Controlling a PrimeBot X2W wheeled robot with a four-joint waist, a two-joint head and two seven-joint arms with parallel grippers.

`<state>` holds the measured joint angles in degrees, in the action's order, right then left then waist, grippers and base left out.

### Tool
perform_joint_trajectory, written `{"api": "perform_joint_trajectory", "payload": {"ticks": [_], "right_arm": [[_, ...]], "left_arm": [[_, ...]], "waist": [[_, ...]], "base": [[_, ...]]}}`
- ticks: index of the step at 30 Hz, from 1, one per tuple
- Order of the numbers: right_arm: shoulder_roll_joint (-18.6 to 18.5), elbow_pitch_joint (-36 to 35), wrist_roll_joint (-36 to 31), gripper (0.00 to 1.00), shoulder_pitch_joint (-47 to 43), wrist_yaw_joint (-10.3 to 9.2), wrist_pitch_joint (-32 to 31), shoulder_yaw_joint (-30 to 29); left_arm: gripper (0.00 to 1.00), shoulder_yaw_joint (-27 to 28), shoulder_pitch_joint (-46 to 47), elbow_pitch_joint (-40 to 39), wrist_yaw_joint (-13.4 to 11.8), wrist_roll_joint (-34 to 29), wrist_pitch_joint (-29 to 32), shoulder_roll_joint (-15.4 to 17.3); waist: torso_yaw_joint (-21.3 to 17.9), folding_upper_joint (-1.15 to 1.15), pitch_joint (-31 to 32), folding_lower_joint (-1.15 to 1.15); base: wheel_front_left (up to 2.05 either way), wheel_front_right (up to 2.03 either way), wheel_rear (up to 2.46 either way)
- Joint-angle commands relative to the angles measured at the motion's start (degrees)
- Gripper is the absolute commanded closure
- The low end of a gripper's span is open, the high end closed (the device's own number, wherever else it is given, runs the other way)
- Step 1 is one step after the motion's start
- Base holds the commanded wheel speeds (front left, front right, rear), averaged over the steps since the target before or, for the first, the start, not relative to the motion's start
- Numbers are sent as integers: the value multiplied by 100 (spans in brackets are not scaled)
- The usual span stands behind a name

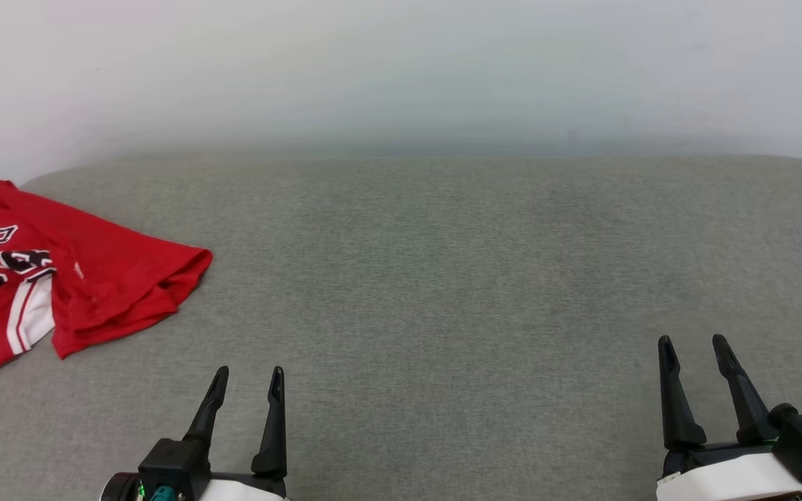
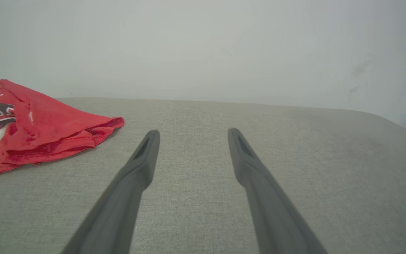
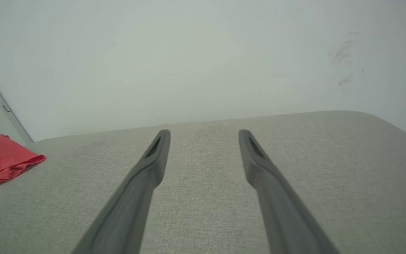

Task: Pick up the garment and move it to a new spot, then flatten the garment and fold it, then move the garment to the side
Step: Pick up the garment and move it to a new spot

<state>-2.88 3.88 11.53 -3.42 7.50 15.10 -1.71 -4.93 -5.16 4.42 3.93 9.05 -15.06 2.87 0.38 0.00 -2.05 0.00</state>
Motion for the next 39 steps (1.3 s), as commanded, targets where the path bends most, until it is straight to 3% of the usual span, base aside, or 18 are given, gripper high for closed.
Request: {"api": "perform_joint_trajectory", "payload": {"ticks": [1,25,39], "right_arm": [[1,12,-65,0,-25,-2,10,7],[0,140,-91,0,-132,-2,11,339],[0,64,-67,0,-128,-2,11,539]], "left_arm": [[0,10,73,-4,-16,16,-18,1],[0,191,-149,-11,-37,-167,-17,1],[0,168,-194,-91,-108,-142,-18,0]], "waist": [[132,0,-18,0],[2273,0,151,0],[2859,0,153,0]], "base": [[0,0,0],[0,0,0],[0,0,0]]}}
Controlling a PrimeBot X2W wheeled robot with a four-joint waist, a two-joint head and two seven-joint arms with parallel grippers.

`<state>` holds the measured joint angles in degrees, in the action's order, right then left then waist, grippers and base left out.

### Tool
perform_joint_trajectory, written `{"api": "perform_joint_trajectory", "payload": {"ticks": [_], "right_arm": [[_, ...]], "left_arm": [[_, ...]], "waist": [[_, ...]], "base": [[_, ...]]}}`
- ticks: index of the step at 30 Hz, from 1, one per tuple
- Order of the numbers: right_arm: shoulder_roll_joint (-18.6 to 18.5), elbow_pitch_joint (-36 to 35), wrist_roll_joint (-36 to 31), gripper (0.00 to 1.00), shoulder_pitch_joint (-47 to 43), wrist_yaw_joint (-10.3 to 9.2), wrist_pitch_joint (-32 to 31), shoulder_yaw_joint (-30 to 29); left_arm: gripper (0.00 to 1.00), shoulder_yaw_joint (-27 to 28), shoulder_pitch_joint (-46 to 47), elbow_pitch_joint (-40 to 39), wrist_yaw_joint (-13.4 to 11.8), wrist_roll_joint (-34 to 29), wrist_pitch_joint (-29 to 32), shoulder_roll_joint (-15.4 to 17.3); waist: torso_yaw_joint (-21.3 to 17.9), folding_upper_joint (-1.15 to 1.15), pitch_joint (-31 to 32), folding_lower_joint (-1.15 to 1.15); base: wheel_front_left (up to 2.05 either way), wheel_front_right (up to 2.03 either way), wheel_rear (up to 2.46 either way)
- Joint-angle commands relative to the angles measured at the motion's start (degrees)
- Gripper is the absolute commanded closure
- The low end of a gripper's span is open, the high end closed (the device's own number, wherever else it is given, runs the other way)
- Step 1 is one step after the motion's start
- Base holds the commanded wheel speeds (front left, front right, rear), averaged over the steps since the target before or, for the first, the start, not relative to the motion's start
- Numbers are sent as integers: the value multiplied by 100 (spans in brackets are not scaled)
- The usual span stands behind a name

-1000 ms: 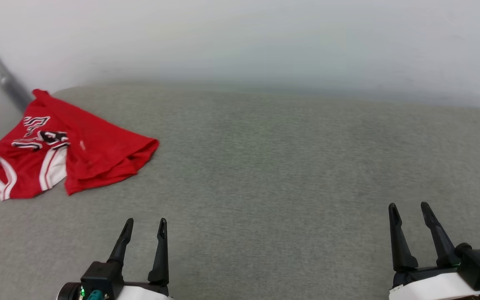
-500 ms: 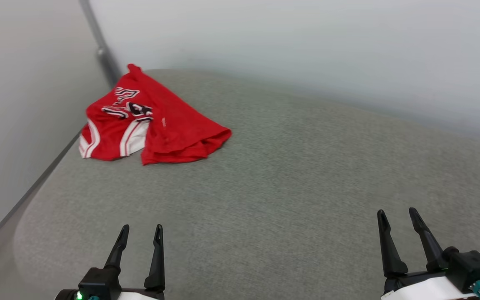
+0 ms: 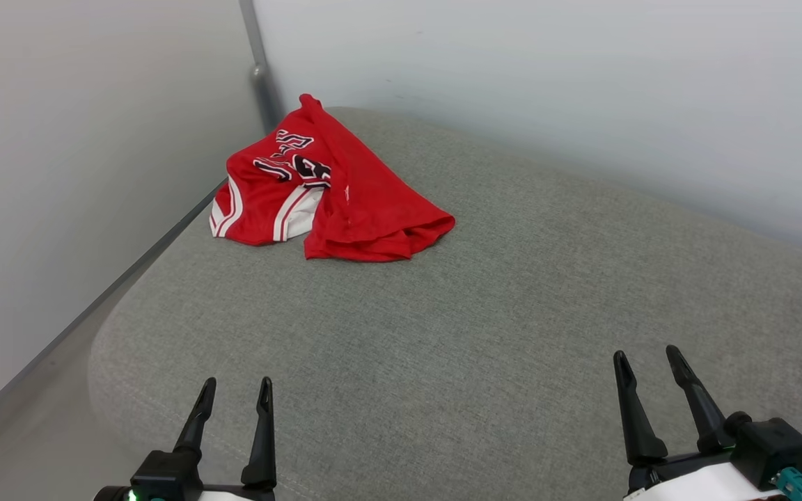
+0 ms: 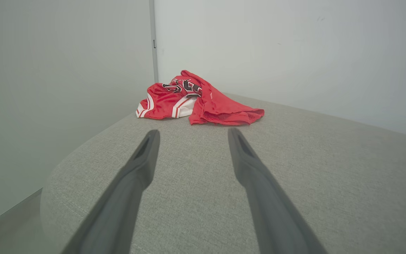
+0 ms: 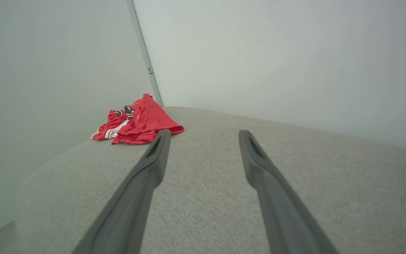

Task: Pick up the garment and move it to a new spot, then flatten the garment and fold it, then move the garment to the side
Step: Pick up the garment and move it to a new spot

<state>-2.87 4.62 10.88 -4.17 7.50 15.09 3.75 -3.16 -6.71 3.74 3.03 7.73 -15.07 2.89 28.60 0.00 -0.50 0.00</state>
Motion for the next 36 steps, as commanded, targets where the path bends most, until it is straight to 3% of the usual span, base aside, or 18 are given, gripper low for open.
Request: {"api": "perform_joint_trajectory", "payload": {"ticks": [1,13,20,25,31,36], "right_arm": [[-1,-5,-2,0,-63,-2,12,-1],[-1,24,20,0,-38,-2,12,26],[-1,-97,-13,0,26,-2,12,56],[-1,-240,-23,0,259,-2,12,86],[-2,-527,-286,0,529,-2,12,64],[-2,-693,-364,0,711,-2,12,112]], "left_arm": [[0,-11,-40,-22,-20,-13,-16,-2],[0,64,-73,-48,-74,69,-16,-2],[0,285,54,68,-15,380,-16,0],[0,513,504,460,254,572,-16,10],[0,505,1807,1460,433,765,-16,749],[0,136,3150,2056,442,1407,587,1662]], "waist": [[51,0,-1,0],[63,0,68,0],[-220,0,-103,0],[-542,0,-552,0],[-939,0,-1325,0],[-1199,0,-1947,0]], "base": [[0,0,0],[0,0,0],[0,0,0],[0,0,0],[0,0,0],[0,0,0]]}}
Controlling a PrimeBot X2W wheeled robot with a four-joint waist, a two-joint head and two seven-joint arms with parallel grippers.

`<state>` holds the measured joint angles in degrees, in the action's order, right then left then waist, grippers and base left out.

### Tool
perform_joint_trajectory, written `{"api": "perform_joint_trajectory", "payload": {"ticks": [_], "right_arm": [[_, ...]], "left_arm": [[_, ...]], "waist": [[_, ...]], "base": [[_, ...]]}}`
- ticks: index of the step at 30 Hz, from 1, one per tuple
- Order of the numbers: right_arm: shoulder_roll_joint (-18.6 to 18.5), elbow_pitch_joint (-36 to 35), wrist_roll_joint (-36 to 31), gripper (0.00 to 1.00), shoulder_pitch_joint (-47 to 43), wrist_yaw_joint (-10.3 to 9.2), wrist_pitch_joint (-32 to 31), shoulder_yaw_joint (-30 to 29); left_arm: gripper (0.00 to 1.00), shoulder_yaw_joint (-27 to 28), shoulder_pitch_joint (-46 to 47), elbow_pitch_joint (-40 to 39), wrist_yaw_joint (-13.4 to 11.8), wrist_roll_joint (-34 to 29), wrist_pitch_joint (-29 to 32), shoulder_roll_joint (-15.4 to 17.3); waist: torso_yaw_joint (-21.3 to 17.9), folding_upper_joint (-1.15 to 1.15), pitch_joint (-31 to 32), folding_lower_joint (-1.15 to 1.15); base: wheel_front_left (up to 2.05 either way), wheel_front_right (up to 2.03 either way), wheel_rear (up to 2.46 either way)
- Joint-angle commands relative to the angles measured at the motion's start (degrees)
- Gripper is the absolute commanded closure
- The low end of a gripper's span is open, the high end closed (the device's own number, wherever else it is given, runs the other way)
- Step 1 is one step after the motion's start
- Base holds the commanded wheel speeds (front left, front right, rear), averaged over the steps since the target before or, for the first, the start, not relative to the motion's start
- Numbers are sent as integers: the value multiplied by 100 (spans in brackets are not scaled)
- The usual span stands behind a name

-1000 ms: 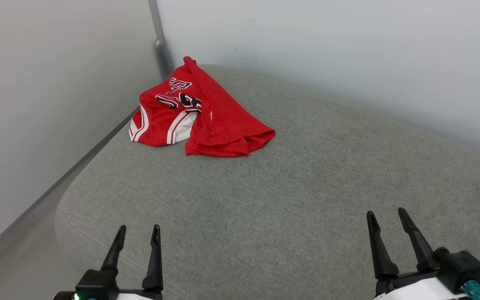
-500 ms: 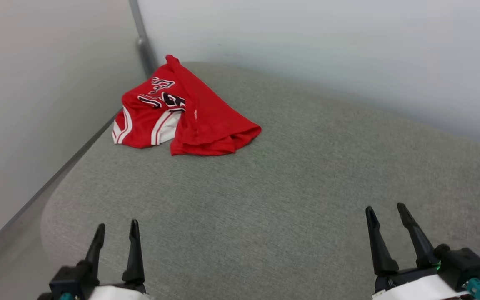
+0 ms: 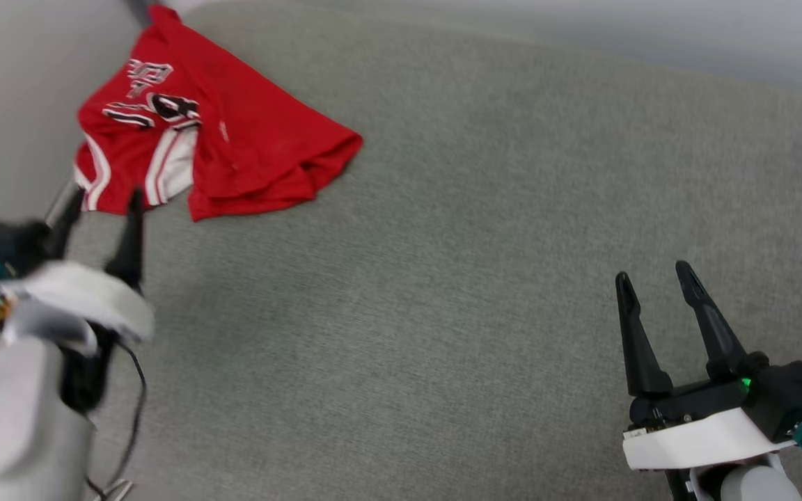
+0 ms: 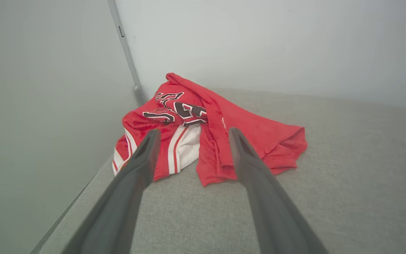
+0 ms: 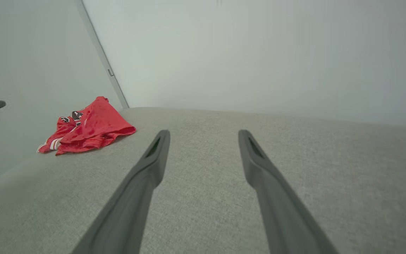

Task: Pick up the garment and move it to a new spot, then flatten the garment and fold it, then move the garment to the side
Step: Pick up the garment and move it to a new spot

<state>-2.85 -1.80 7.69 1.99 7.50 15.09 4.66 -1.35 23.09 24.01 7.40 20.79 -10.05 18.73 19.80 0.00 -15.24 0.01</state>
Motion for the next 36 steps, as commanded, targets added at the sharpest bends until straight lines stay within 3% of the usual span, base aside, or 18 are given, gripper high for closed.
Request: {"api": "perform_joint_trajectory", "payload": {"ticks": [1,9,16,21,29,30,31,36], "right_arm": [[-5,-96,-86,0,140,-2,12,29],[-6,-258,-279,0,491,-2,-16,95],[-3,-362,-365,0,564,-2,-4,125],[-11,-386,-322,0,590,-4,-6,132],[-43,-266,-305,0,561,-8,-39,172],[-43,-265,-308,0,556,-8,-40,172],[-43,-251,-313,0,553,-8,-40,177],[-43,-205,-361,0,599,-7,-52,180]], "left_arm": [[0,-123,472,119,6,345,280,265],[0,-999,2452,988,2,1883,2266,1794],[0,-1622,3424,1362,3,2857,4017,2683],[0,-1880,3964,1544,2,3514,5036,3018],[0,-2258,4189,1858,3,3836,5574,3009],[13,-2355,4132,1829,3,3854,5621,2975],[100,-2443,4086,1790,4,3898,5646,2954],[100,-2594,4017,1787,10,4145,5391,2876]], "waist": [[-369,0,-597,-1],[-894,0,-1424,-1],[-1310,0,-1975,-1],[-1515,0,-2366,-1],[-1631,0,-2619,-1],[-1628,0,-2632,-1],[-1624,0,-2643,-1],[-1599,0,-2582,-1]], "base": [[0,0,0],[0,0,0],[0,0,0],[0,0,0],[0,0,0],[0,0,0],[0,0,0],[0,0,0]]}}
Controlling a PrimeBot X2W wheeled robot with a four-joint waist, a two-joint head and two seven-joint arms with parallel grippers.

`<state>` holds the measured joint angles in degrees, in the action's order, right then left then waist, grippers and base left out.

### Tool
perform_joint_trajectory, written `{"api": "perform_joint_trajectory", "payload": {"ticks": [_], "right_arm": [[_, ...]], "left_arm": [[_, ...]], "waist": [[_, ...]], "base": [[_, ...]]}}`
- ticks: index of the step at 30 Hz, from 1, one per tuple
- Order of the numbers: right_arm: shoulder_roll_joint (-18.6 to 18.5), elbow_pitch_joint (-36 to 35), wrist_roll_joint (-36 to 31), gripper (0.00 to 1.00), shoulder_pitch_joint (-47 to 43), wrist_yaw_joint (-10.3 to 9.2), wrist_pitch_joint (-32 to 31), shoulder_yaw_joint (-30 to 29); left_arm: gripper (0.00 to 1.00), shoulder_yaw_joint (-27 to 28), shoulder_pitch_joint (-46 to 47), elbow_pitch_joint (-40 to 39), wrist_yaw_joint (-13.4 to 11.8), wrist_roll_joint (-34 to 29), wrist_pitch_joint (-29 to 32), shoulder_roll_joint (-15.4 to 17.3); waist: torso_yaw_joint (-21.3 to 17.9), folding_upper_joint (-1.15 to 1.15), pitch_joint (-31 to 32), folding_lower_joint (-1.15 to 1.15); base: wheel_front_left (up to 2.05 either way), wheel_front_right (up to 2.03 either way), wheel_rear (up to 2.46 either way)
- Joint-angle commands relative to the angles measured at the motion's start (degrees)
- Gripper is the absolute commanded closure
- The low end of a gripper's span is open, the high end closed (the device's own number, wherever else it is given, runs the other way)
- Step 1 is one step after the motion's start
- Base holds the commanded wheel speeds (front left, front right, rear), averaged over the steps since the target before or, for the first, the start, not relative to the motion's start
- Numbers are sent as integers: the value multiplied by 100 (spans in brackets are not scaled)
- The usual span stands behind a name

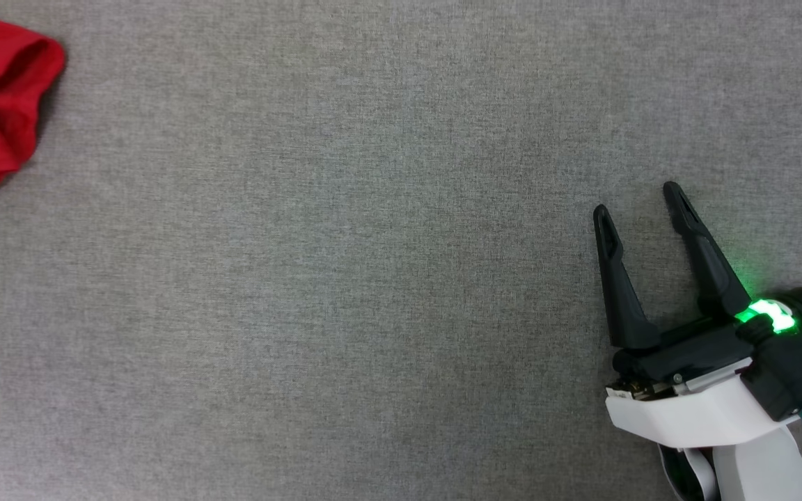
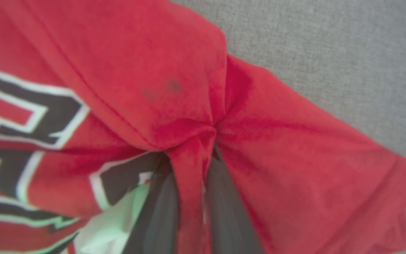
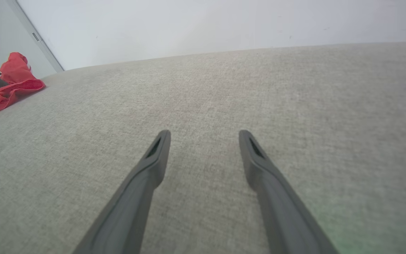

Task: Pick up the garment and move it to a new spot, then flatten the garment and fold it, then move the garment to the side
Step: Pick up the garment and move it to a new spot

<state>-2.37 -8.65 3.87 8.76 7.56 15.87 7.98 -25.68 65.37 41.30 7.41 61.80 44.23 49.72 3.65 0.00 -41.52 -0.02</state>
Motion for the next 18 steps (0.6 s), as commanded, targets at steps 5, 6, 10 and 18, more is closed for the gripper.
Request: {"api": "perform_joint_trajectory", "payload": {"ticks": [5,6,10,18], "right_arm": [[-85,510,20,0,-88,-13,-110,-76],[-84,521,43,0,-104,-13,-107,-79],[-69,613,142,0,-196,-12,-82,-19],[-61,852,367,0,-339,-10,-68,-38]], "left_arm": [[100,-362,-149,-196,10,63,-566,-49],[100,-391,-134,-224,9,60,-745,-10],[100,-655,-138,-431,3,-14,-1390,105],[100,-1312,-29,-756,3,-695,-3298,114]], "waist": [[40,0,359,2],[55,0,474,2],[98,0,902,2],[115,0,1894,2]], "base": [[0,0,0],[0,0,0],[0,0,0],[0,0,0]]}}
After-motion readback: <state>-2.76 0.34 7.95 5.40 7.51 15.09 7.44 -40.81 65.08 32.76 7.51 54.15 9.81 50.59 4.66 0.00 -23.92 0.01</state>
